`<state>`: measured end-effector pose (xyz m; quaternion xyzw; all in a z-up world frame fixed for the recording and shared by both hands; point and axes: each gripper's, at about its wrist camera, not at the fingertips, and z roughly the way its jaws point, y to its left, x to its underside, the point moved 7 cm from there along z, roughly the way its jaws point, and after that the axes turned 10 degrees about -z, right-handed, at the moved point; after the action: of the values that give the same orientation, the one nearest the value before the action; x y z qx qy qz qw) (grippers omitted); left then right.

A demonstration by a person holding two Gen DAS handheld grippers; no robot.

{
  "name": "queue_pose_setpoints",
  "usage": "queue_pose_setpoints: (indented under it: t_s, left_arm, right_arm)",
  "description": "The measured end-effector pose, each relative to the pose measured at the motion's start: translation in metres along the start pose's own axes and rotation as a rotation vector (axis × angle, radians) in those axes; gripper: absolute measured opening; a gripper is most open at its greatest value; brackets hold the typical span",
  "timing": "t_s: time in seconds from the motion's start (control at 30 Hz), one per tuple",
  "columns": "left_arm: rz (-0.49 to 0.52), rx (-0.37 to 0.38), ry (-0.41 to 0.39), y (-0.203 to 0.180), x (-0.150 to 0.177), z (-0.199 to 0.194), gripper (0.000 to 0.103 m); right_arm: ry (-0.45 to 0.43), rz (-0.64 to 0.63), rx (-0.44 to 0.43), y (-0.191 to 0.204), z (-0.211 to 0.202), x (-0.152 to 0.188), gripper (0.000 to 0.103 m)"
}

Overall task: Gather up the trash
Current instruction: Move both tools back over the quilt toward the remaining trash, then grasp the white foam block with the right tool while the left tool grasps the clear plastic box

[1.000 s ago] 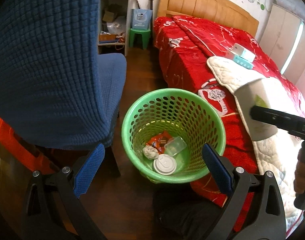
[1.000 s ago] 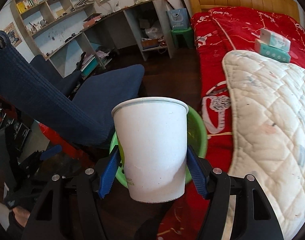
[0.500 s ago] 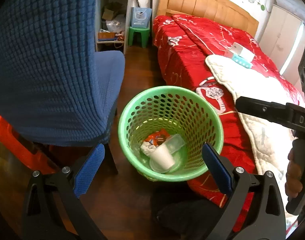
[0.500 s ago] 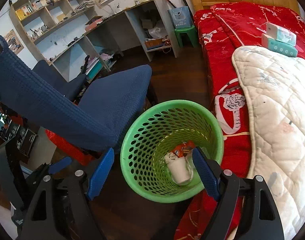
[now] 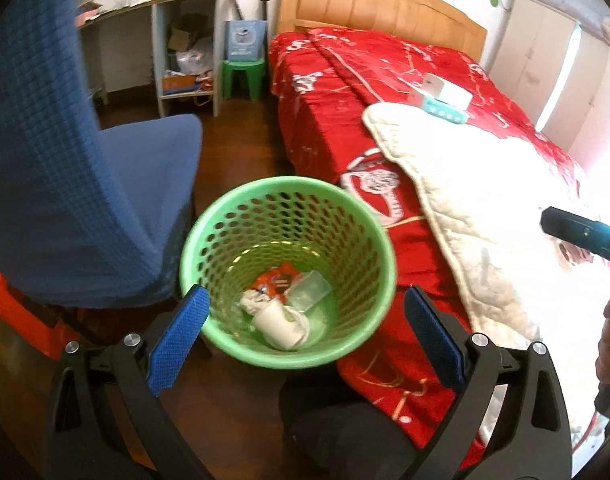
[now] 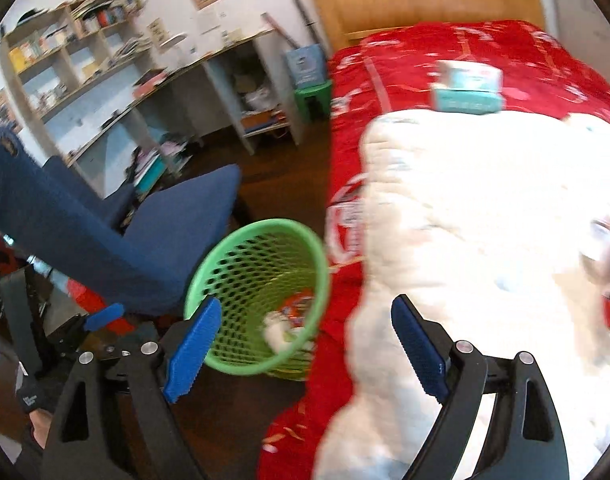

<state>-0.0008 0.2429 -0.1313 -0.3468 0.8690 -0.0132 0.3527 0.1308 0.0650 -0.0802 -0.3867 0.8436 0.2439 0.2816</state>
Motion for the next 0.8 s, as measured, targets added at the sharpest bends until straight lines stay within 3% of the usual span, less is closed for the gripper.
queue_pose_setpoints:
  t_s: [0.6,0.8]
  left_arm:
    - [0.117,0.108,0.027,-0.09,0.004,-0.005,0.096]
    - [0.122,0.132,0.043,-0.128,-0.005,0.009,0.096]
  right_arm:
    - [-0.068,0.226,0.36,-0.195,-0.144,0.046,0.084]
    - [-0.04,0.292,0.431,-0.273,-0.157,0.049,0.081]
